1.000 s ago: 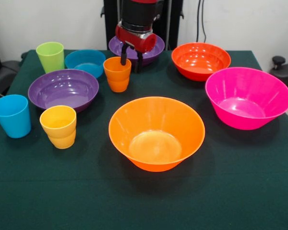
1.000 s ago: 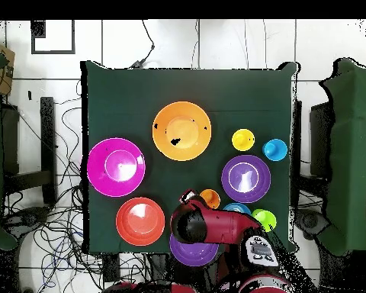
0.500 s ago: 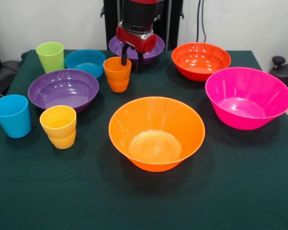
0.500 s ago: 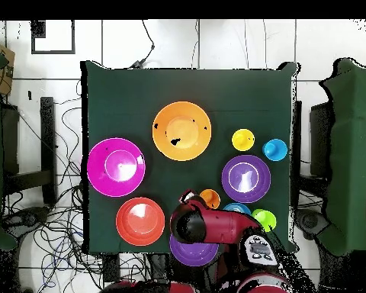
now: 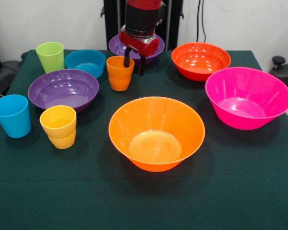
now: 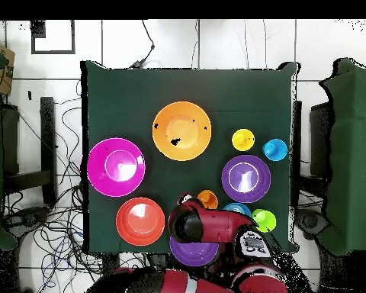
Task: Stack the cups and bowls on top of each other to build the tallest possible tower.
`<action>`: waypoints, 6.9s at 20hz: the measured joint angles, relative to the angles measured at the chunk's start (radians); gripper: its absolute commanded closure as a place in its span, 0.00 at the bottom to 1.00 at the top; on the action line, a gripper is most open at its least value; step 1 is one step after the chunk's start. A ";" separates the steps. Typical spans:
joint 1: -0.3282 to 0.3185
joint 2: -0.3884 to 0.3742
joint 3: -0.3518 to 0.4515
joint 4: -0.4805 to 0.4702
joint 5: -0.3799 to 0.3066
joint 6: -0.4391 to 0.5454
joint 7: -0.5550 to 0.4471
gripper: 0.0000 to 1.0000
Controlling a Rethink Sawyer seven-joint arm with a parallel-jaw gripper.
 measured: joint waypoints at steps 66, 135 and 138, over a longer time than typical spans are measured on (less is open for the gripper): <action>0.000 0.058 -0.002 -0.038 -0.032 0.001 0.000 1.00; 0.058 0.013 0.188 -0.553 0.173 0.564 0.000 1.00; 0.057 0.032 0.188 -0.553 0.173 0.524 0.000 1.00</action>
